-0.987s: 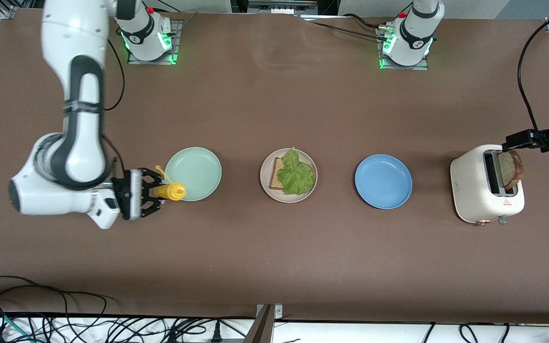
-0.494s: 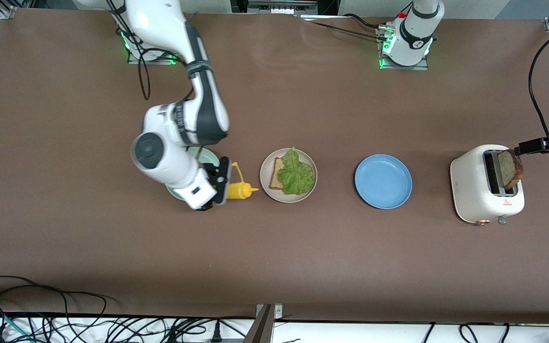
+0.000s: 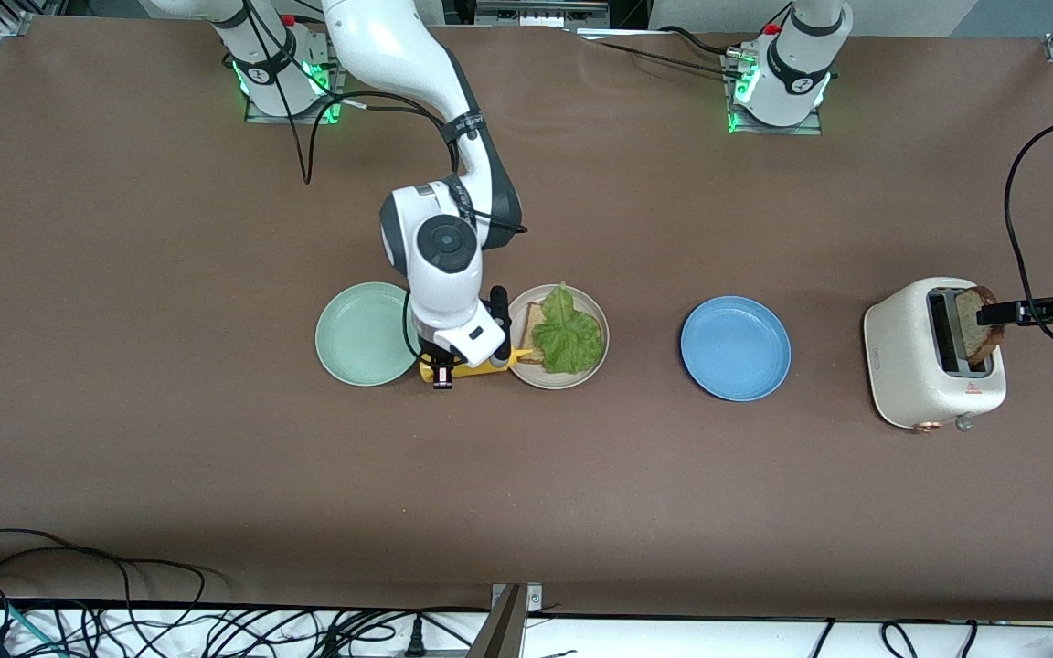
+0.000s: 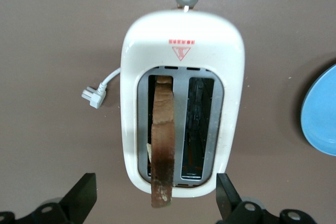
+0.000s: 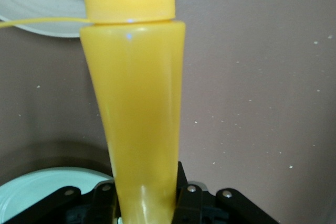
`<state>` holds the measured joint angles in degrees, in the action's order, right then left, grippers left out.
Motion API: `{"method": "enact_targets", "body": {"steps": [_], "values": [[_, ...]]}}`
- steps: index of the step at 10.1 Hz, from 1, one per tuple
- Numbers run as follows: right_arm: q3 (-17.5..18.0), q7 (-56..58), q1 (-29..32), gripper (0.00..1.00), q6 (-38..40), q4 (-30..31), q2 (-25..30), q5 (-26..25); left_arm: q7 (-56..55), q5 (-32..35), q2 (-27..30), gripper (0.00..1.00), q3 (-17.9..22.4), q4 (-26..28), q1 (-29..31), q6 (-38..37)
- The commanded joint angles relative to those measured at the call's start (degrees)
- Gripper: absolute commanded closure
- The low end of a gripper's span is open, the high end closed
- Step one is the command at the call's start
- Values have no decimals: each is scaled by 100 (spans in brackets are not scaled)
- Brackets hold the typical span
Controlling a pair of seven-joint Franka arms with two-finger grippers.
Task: Make sandwich on beige plate with both arms
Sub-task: 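Carry the bottle over the beige plate while the left gripper grasps the bread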
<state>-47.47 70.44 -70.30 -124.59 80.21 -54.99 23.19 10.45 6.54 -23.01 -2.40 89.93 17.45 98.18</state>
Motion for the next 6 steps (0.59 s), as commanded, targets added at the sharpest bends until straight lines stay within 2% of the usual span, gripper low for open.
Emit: {"method": "enact_targets", "body": {"steps": [1, 2, 3, 4, 5, 6], "values": [[-148, -642, -369, 100, -143, 12, -178, -743, 71, -12, -28, 0, -76, 244, 22, 183], [-148, -950, -510, 100, -205, 12, -257, -928, 132, -12, -124, 3, -76, 253, 48, 192], [-148, -1162, -650, 100, -206, 12, -371, -1235, 159, -4, -160, 28, -76, 297, 118, 175], [-148, -1425, -730, 100, -206, 12, -424, -1473, 150, 57, -160, 69, -76, 306, 92, 175], [-139, -1550, -757, 100, -206, 12, -433, -1536, 159, 67, -126, 93, -94, 280, 57, 88], [-113, -1551, -757, 100, -206, 12, -433, -1545, 159, 75, -108, 100, -120, 236, 57, -9]]}}
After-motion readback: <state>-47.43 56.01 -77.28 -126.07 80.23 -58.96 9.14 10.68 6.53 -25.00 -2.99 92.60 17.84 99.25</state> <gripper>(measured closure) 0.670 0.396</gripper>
